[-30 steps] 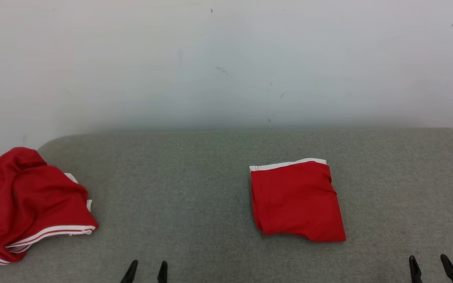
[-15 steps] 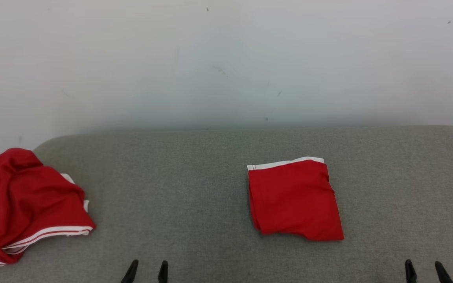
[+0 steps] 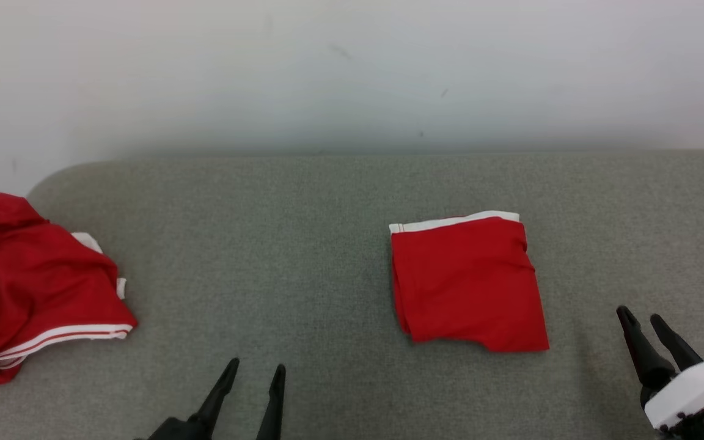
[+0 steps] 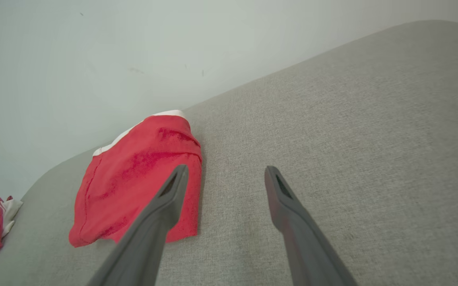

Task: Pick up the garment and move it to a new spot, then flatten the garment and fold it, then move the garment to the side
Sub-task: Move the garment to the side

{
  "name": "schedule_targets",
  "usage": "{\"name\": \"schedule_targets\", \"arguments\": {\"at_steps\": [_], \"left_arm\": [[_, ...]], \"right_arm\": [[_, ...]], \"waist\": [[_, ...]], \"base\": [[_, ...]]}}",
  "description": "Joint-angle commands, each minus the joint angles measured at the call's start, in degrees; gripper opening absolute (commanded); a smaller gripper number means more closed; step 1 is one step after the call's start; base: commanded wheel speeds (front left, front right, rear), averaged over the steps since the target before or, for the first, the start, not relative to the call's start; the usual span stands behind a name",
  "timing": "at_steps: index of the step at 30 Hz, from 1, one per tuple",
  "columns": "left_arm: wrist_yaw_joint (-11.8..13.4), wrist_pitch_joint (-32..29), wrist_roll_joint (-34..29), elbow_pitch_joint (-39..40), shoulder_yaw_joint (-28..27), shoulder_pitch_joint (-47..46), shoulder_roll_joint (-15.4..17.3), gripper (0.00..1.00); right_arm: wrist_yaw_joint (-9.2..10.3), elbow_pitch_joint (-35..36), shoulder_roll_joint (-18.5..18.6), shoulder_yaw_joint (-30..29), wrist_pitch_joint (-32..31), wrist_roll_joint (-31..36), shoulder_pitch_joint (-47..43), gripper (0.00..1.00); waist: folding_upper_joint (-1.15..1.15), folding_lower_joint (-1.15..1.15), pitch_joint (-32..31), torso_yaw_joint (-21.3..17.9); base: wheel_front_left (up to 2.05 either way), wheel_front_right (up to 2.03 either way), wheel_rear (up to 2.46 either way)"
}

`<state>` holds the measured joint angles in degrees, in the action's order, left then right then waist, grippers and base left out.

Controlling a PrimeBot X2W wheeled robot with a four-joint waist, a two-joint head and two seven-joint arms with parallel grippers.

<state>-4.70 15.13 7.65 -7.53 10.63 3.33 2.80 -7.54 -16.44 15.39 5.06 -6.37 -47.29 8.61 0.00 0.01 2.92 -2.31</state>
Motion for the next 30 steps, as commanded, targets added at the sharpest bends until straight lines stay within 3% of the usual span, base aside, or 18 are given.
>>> {"name": "schedule_targets", "arguments": {"at_steps": [1, 5, 12, 20, 27, 28, 29, 30], "left_arm": [[-0.30, 0.01, -0.62, 0.12, 0.12, -1.42, 0.21, 1.00], [-0.92, 0.02, -1.41, -0.04, 0.82, -4.88, 0.20, 1.00], [-1.33, 0.01, -0.84, -0.54, 2.49, -9.00, 0.21, 1.00], [-0.81, 0.02, 0.14, -1.60, 3.90, -10.28, 0.20, 1.00], [-0.32, 0.01, 0.81, -2.02, 4.66, -11.28, 0.21, 1.00], [-0.21, 0.01, 0.94, -2.01, 4.77, -11.37, 0.21, 1.00], [-0.13, 0.01, 1.10, -1.99, 4.86, -11.38, 0.21, 1.00], [0.01, 0.01, 1.17, -1.98, 4.90, -11.37, 0.21, 1.00]], "right_arm": [[0.12, 0.20, 0.86, 1.00, -1.93, -1.45, 2.02, 1.00], [0.11, -1.50, 2.39, 3.41, -9.60, -7.49, 8.31, 1.00], [0.12, -8.00, 4.35, 6.25, -18.83, -12.11, 16.36, 1.00], [0.12, -12.86, 5.05, 8.08, -23.10, -15.47, 20.61, 1.00], [0.12, -13.73, 3.57, 10.95, -23.71, -17.01, 23.25, 1.00], [0.12, -13.48, 3.35, 11.42, -23.55, -17.28, 23.46, 0.91], [0.12, -13.10, 3.45, 11.96, -23.12, -17.27, 23.75, 0.36], [0.12, -12.93, 3.57, 12.41, -22.77, -17.42, 23.93, 0.00]], "waist": [[0.00, -0.01, 3.73, 1.00], [0.00, -0.01, 7.79, 2.61], [0.00, -0.01, 12.19, 6.05], [0.00, -0.01, 14.19, 8.55], [0.00, -0.01, 14.69, 9.55], [0.00, -0.01, 14.67, 9.56], [0.00, -0.01, 14.63, 9.53], [0.00, -0.01, 14.58, 9.44]], "base": [[0.00, 0.00, 0.00], [0.00, 0.00, 0.00], [0.00, 0.00, 0.00], [0.00, 0.00, 0.00], [0.00, 0.00, 0.00], [0.00, 0.00, 0.00], [0.00, 0.00, 0.00], [0.00, 0.00, 0.00]]}}
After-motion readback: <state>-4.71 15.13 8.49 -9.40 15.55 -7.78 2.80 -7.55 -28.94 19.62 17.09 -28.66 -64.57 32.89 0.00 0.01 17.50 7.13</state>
